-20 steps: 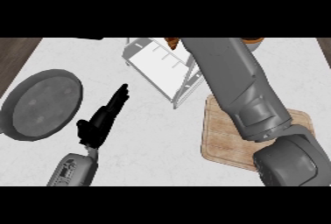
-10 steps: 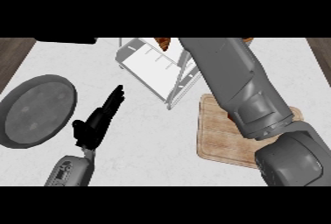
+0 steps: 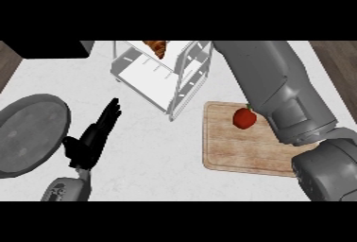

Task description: Pick the croissant from the cutting board and place it in the tiered basket

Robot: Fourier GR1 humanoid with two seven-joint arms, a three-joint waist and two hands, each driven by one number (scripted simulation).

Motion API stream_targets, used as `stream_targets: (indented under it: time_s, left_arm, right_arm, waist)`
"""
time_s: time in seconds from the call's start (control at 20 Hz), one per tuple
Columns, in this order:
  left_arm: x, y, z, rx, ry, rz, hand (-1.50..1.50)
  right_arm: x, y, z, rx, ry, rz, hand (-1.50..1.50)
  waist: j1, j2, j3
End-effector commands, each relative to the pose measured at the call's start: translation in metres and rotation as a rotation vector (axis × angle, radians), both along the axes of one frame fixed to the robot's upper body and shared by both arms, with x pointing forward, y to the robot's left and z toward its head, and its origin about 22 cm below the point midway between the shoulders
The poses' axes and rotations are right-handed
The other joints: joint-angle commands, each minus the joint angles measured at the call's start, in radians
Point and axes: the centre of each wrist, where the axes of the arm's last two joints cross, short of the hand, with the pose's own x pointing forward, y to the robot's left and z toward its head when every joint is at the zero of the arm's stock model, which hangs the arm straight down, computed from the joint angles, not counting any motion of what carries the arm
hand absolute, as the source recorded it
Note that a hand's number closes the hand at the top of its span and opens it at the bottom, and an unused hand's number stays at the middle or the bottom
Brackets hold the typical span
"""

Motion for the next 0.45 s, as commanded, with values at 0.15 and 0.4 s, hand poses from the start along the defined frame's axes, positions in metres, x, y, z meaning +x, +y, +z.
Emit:
stream_targets:
  time_s: [0.15,0.4]
  left_arm:
    - [-0.016,0.015,-0.004,0.011,0.023,0.062,0.00]
    - [-0.023,0.034,-0.008,0.003,0.032,0.112,0.00]
  right_arm:
    - [-0.002,-0.038,-0.001,0.073,-0.146,-0.092,-1.50]
    - [-0.010,-0.060,-0.027,0.065,-0.066,-0.056,-1.50]
  waist:
    - [-0.064,-0.028,0.004]
    - [-0.103,-0.040,0.004]
